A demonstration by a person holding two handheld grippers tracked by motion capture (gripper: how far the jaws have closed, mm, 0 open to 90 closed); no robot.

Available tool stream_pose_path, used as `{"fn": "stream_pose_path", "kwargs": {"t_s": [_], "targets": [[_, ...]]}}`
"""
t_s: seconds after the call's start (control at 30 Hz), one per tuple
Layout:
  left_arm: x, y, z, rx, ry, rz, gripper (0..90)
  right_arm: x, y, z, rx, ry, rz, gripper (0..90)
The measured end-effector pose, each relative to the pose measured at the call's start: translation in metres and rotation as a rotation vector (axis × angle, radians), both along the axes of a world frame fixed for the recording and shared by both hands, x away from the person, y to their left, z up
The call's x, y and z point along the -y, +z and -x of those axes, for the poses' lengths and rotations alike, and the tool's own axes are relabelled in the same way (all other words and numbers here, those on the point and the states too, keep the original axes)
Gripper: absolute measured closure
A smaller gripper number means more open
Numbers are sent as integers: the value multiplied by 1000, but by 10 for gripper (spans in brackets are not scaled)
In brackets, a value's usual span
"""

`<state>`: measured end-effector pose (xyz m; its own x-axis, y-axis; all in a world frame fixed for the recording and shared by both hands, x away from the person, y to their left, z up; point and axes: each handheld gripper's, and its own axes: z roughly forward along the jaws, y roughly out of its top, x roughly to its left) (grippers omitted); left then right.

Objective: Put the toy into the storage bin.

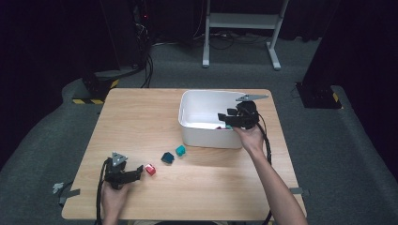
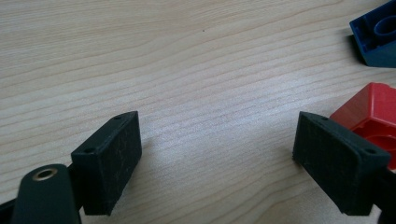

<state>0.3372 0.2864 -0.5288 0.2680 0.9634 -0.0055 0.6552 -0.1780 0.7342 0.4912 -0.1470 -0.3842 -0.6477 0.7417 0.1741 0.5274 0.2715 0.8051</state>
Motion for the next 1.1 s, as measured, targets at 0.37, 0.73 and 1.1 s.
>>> {"fn": "stream_pose_path", "kwargs": {"t_s": [0.37,0.73,1.1], "targets": [[0,0,0,0,0,0,155,-2,9,12,39,28,-16,461],[0,0,0,0,0,0,155,-14,19,37,107,98,-51,439],[0,0,0,0,0,0,155,-27,12,63,142,191,-76,447]]}}
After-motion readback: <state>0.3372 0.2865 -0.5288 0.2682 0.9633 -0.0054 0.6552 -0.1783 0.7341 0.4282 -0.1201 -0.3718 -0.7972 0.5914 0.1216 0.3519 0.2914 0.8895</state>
